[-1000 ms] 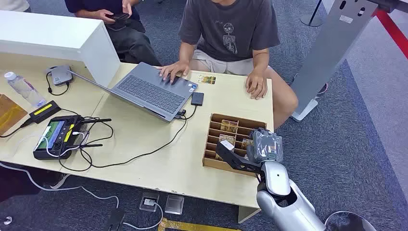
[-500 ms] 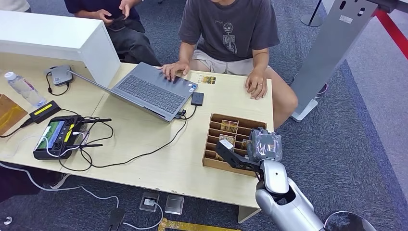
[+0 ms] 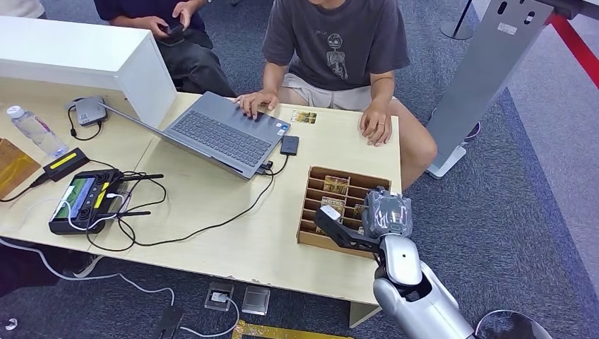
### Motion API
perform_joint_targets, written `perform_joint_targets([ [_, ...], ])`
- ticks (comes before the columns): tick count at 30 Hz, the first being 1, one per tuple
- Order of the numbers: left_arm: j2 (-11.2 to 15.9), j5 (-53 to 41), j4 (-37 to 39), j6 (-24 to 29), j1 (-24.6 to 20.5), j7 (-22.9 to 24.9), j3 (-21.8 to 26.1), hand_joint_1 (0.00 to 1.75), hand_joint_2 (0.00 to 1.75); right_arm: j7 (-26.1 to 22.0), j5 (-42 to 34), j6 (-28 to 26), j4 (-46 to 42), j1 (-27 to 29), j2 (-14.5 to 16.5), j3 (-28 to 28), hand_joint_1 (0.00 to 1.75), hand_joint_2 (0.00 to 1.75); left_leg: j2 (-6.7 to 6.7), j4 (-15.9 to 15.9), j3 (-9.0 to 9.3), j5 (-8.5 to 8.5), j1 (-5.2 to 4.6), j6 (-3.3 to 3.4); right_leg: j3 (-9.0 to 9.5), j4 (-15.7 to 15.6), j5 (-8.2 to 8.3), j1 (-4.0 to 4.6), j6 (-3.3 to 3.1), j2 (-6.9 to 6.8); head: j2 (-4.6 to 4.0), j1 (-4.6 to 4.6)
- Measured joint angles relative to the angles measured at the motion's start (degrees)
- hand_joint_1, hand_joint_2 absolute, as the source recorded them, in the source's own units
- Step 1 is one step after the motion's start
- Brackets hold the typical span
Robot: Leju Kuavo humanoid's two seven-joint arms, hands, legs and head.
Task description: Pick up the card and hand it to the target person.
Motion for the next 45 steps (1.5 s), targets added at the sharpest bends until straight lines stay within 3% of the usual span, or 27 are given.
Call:
perform_joint_targets([
  [21,0.0,0.0,0.0,0.46,0.12,0.01,0.04,0.0,0.0,0.52,-1.38,0.68,-16.29,1.39,-1.97,-2.34,1.73,1.75,-0.01,0.01,-0.05,0.0,0.0,0.0,-0.04,0.0,0.0,0.0,0.0,0.0,0.0,0.02],
  [31,0.0,0.0,0.0,0.56,0.12,-0.13,0.09,0.0,0.0,-0.79,-4.01,-1.35,-21.83,-2.34,-2.91,-4.7,1.68,1.75,-0.01,0.01,-0.06,0.0,0.0,0.0,-0.04,0.0,0.0,0.0,0.0,0.0,0.0,0.01],
  [39,0.0,0.0,0.0,0.15,0.06,-0.97,0.02,0.0,0.0,-4.64,-12.9,-3.87,-19.92,-9.75,-2.8,-5.24,1.61,1.75,-0.01,0.01,-0.1,0.0,0.0,0.0,-0.06,0.01,0.01,0.0,0.01,-0.01,0.0,-0.02],
  [45,0.0,0.0,0.0,-0.25,0.03,-1.5,-0.14,0.0,0.0,-15.05,-31.03,-9.85,-11.83,-16.08,-1.33,-5.2,1.68,1.75,-0.05,0.0,-0.13,0.0,0.0,0.0,-0.06,0.03,0.01,0.0,0.01,-0.03,0.0,-0.01],
])
